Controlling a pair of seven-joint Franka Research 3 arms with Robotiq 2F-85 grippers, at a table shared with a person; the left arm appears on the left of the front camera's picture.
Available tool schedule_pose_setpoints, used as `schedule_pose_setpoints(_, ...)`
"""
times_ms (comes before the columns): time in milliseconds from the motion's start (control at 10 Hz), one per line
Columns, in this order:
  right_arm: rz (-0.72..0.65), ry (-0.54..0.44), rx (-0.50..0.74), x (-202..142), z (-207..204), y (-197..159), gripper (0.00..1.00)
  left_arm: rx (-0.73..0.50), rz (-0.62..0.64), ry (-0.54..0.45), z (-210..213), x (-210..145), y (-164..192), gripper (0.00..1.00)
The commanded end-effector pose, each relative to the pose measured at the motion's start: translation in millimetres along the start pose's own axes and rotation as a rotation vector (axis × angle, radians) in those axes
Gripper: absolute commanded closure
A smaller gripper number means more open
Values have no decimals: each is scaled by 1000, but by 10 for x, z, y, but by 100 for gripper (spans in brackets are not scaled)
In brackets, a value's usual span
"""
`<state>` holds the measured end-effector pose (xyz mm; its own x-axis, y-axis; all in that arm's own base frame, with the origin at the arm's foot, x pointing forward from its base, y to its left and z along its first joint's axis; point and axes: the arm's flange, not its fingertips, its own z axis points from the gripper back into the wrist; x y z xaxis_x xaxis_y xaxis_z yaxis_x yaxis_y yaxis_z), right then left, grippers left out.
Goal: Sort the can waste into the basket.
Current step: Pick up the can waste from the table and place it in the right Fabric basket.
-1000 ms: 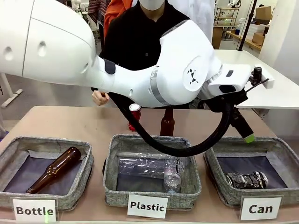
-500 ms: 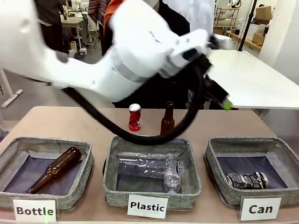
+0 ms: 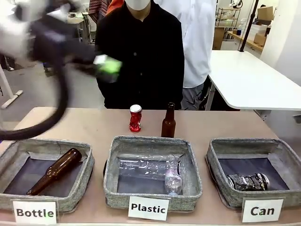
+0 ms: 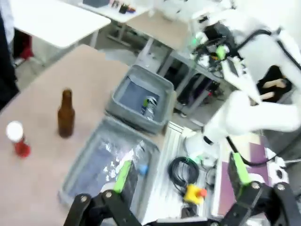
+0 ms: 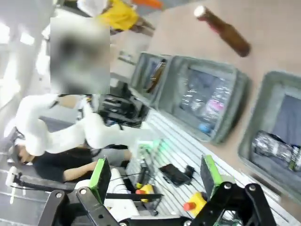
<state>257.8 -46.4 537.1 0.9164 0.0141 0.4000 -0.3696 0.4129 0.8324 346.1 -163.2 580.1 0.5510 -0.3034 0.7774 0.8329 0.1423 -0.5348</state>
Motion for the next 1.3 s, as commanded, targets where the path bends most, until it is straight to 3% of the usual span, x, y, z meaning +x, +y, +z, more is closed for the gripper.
schedule_pose_setpoints(0,-74,22,128,149,-361,-98,0,-38,91,-28,675,-468,333,0)
schedule_pose_setpoints(200,-122,55,230,242,-608,-172,0,-128,184,-193,1135,-900,647,0)
schedule_pose_setpoints(300,-144,32,228,302,-691,-250,0,-174,212,-322,1364,-1062,879,0)
schedule_pose_setpoints(400,-161,-80,153,351,-742,-382,0,-190,283,-406,1479,-1273,1123,0)
schedule_pose_setpoints(500,-169,-177,137,371,-768,-434,0,-155,366,-406,1525,-1451,1264,0)
schedule_pose_setpoints(600,-169,-338,123,436,-786,-435,0,-39,481,-380,1562,-1509,1407,0)
schedule_pose_setpoints(700,-123,-474,-6,484,-736,-401,0,128,622,-268,1490,-1548,1571,0)
schedule_pose_setpoints(800,-191,-174,153,594,-579,-487,0,-102,405,-390,1611,-1640,1363,0)
schedule_pose_setpoints(1200,-191,-174,153,594,-579,-487,0,-102,405,-390,1611,-1640,1363,0)
